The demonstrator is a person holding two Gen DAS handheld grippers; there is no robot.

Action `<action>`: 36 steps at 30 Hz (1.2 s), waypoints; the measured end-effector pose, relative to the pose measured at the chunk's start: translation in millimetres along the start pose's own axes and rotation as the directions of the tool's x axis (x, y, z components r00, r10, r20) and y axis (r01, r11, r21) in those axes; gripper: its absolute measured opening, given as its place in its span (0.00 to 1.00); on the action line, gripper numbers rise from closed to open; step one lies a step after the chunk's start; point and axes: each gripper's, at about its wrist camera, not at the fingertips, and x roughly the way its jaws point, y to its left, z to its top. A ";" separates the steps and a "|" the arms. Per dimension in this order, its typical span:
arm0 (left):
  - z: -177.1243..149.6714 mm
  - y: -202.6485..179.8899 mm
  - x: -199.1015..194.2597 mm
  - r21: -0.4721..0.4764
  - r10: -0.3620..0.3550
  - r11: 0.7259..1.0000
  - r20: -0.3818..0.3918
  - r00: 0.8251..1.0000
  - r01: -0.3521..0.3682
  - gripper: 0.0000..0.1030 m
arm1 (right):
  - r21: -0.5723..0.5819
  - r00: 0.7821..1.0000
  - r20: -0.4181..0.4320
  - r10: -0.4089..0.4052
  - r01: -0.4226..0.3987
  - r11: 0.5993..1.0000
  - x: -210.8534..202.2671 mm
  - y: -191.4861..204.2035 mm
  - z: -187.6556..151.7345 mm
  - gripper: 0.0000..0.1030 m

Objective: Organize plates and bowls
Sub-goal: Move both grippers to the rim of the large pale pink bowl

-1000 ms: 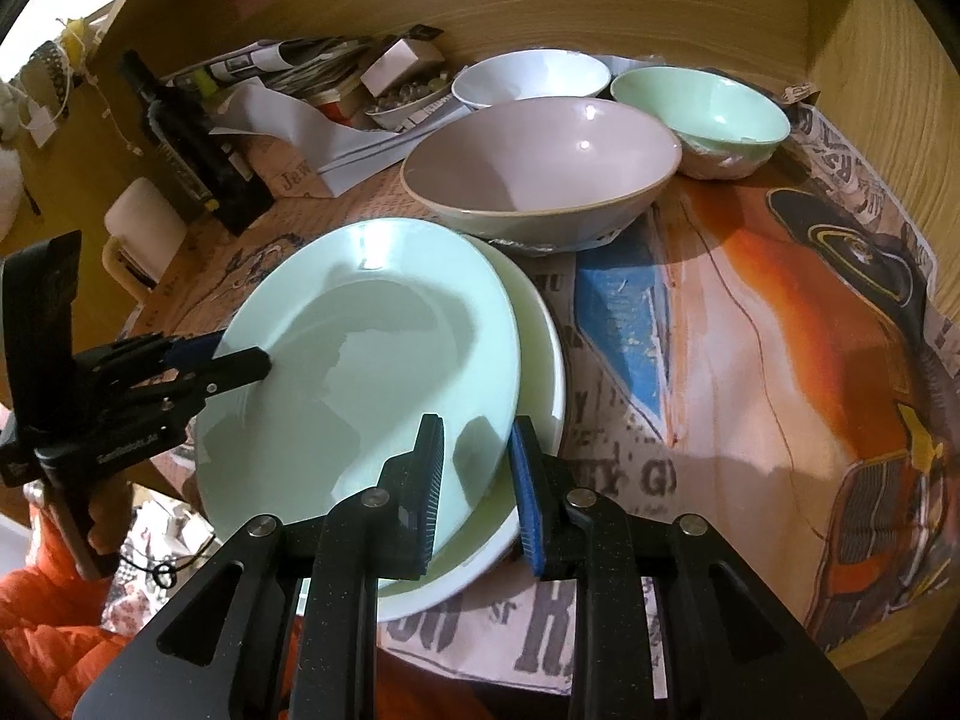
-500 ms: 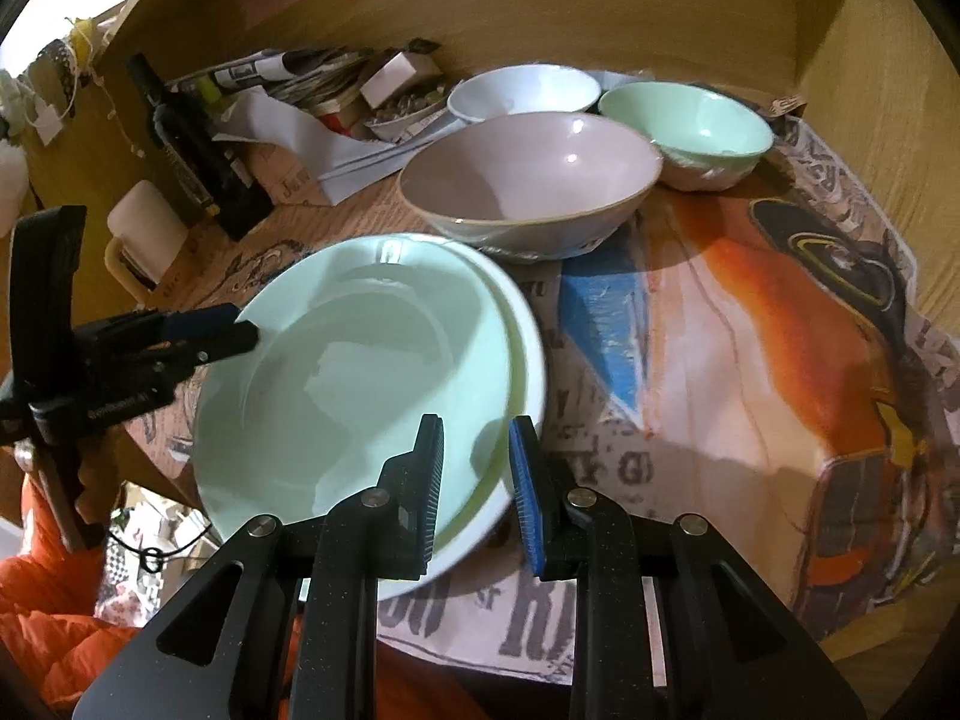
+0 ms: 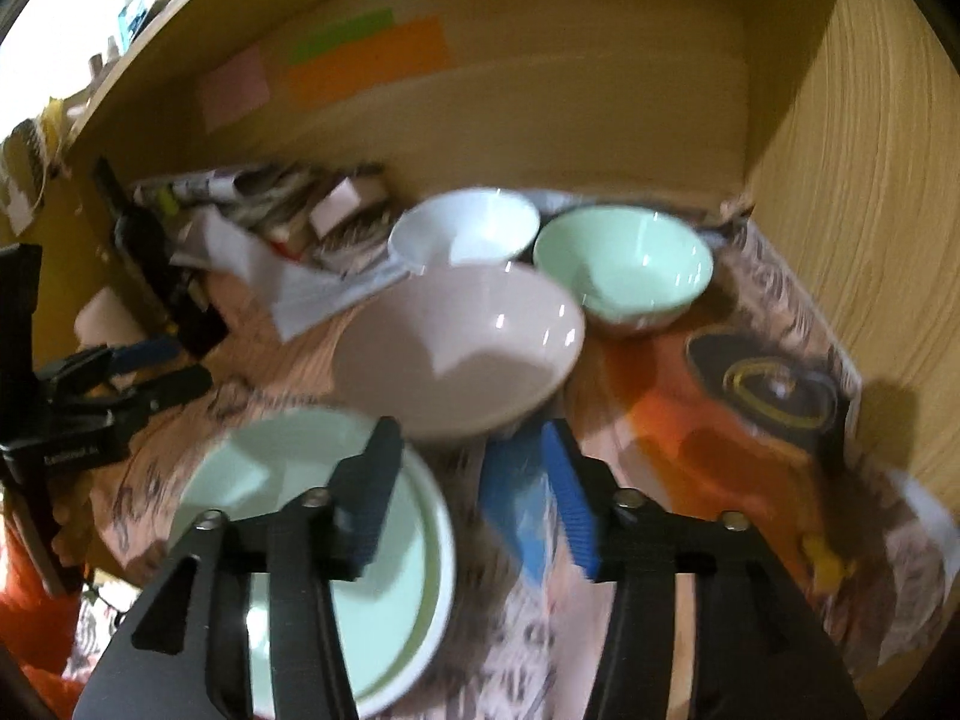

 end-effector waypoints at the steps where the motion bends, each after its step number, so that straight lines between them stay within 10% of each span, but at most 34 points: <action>1: 5.1 -0.4 5.5 -0.006 -0.001 1.000 -0.007 1.000 0.001 0.78 | 0.003 1.000 0.009 -0.004 0.004 1.000 1.4 -1.7 3.3 0.56; 22: 46.9 -22.6 116.4 0.004 -0.052 0.999 -0.189 0.981 0.053 0.79 | 0.103 0.994 -0.104 0.020 -0.009 0.995 84.5 -43.1 28.6 0.64; 36: 45.6 -32.9 131.5 -0.022 -0.156 0.988 -0.251 0.956 0.155 0.20 | 0.130 0.988 -0.140 0.066 -0.048 0.990 94.6 -44.7 24.4 0.23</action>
